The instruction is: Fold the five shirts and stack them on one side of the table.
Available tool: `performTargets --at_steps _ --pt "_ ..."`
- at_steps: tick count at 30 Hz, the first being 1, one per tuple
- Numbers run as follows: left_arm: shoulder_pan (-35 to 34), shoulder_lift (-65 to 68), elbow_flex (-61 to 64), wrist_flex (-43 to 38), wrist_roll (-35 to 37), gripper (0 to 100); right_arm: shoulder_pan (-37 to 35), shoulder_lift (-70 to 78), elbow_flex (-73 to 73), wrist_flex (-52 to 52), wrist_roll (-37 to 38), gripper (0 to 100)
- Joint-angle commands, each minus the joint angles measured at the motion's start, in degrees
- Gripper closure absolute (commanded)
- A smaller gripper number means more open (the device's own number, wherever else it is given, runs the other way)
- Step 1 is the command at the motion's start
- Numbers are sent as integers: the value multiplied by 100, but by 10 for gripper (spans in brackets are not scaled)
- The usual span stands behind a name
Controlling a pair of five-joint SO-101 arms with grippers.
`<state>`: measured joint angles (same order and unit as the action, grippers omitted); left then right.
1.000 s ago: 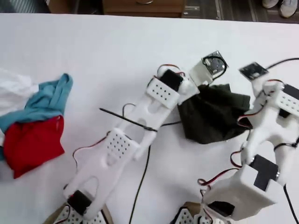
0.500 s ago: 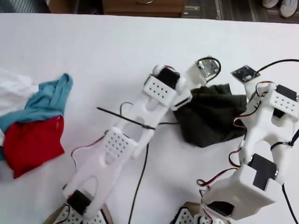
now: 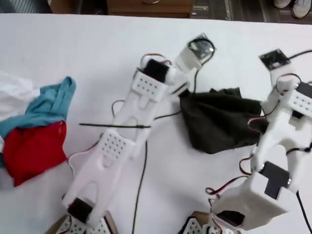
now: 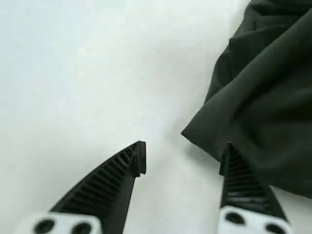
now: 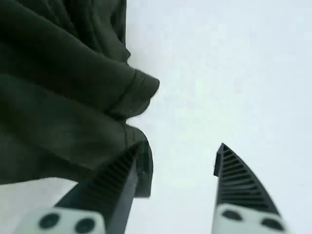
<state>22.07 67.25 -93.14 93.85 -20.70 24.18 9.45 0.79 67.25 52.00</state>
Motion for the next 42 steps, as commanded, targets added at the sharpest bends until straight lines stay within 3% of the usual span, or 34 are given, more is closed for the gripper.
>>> performTargets --at_steps 1,6,14,21,29,42 --pt "-563 -510 -207 123 0 734 -585 259 -352 -198 -70 773" --pt "-1363 -492 -180 624 0 734 -971 1358 -932 -391 -97 774" --pt "-2110 -492 -171 809 0 736 -673 2536 -1943 -198 -62 776" --pt "-2057 -492 -171 809 0 736 -593 2677 -2919 567 -88 884" --pt "-2031 -492 -171 809 0 736 -602 2730 -4237 2035 -53 799" --pt "-2031 -492 -171 809 0 736 -602 3187 -3701 1938 870 798"
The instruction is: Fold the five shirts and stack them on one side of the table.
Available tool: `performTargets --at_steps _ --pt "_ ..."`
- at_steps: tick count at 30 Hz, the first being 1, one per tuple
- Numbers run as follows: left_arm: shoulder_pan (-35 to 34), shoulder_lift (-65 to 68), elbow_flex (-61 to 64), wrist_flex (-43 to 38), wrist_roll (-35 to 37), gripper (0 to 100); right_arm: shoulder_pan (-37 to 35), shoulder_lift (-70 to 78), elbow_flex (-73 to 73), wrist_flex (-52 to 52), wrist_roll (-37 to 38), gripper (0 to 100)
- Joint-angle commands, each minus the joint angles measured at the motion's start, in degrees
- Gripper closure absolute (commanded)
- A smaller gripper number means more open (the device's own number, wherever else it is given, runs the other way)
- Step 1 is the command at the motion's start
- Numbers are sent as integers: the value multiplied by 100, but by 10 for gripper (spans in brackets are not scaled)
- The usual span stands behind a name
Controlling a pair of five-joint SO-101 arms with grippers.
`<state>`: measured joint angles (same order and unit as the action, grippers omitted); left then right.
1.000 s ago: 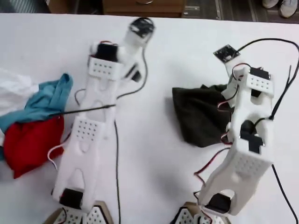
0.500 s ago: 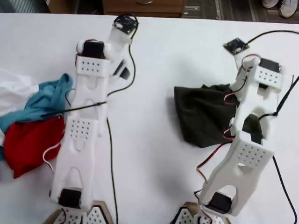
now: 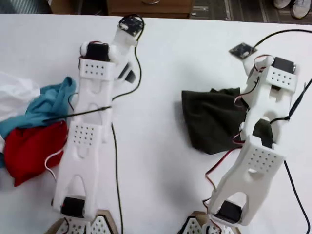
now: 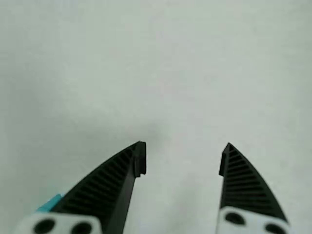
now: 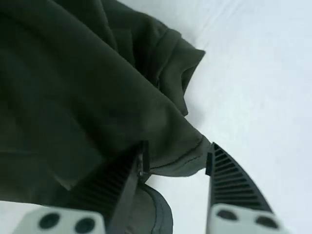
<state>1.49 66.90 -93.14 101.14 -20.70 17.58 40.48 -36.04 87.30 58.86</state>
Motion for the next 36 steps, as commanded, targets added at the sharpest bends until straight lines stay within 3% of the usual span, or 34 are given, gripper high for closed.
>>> performTargets --at_steps 1,7,11,27,36 --pt "26 -457 -171 79 0 736 57 180 -18 -75 229 798" --pt "0 -457 -171 79 0 736 31 435 -26 -92 264 819" --pt "26 -448 -171 79 0 736 48 462 -360 -127 237 991" --pt "-18 -448 -171 79 0 736 -48 488 -1934 57 273 978" --pt "-18 -501 -171 88 0 736 -382 1042 -1934 -646 273 974"
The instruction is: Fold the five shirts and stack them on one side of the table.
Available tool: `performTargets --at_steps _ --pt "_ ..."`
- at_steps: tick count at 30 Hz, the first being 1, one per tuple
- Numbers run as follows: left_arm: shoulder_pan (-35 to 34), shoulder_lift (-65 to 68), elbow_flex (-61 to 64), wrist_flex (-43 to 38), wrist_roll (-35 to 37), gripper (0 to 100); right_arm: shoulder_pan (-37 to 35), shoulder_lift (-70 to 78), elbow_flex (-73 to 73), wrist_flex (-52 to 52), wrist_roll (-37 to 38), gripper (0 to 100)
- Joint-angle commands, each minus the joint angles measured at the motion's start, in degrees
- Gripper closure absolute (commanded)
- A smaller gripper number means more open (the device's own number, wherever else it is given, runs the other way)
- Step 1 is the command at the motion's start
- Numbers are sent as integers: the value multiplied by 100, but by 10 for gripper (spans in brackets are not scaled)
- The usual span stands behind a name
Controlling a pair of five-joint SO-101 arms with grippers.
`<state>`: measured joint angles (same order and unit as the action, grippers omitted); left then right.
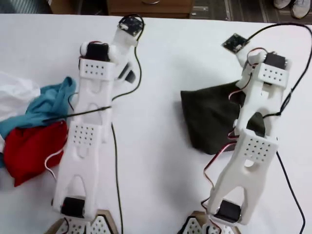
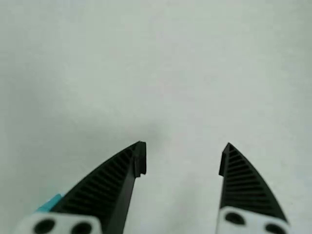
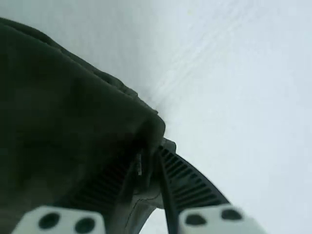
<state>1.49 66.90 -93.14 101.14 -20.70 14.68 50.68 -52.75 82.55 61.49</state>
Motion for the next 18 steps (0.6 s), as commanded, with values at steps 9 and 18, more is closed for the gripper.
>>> performTargets --at_steps 9,18 --pt "9 -475 -180 88 0 736 -75 -356 -273 418 0 765" --pt "-18 -510 -171 88 0 736 -549 -1297 -211 831 598 738"
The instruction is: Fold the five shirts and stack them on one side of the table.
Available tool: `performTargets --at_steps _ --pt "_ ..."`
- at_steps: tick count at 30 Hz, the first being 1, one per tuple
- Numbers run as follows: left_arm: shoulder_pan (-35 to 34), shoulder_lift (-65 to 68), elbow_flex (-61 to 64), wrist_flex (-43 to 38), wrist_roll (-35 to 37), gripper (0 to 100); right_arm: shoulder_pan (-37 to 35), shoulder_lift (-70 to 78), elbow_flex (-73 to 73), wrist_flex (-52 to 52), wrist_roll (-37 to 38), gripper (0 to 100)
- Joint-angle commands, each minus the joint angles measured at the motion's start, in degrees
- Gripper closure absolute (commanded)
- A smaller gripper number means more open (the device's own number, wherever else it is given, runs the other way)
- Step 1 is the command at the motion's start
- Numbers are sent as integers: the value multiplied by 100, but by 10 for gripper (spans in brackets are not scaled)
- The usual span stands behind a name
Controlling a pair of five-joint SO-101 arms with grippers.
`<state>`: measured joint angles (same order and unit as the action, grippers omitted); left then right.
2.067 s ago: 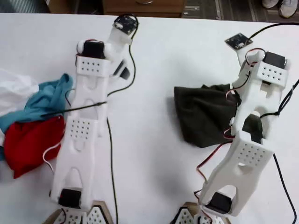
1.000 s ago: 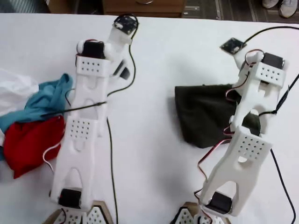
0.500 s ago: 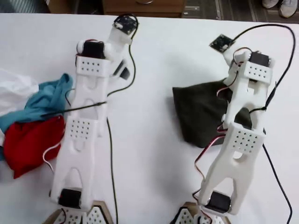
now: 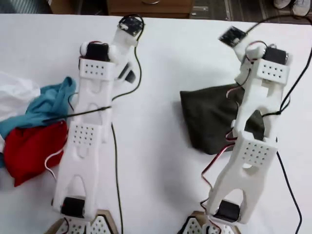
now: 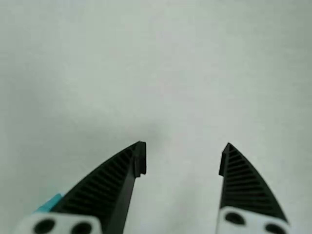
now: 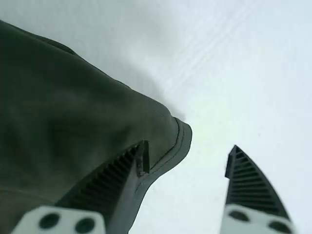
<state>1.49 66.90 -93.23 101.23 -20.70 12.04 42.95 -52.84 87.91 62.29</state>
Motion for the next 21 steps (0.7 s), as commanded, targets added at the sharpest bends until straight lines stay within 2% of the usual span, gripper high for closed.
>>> performTargets --at_steps 1,4,8,16,21 --pt "-18 -510 -163 79 0 736 -409 -479 -202 488 958 739" --pt "-26 -510 -163 105 0 736 -743 -321 -202 840 2145 740" --pt "-70 -510 -163 114 9 736 -1077 -198 -255 743 2945 740" --pt "-360 -519 -163 114 9 736 -1138 312 -246 -426 3385 739" --pt "-457 -475 -163 114 0 736 -1015 646 -255 -189 3376 738"
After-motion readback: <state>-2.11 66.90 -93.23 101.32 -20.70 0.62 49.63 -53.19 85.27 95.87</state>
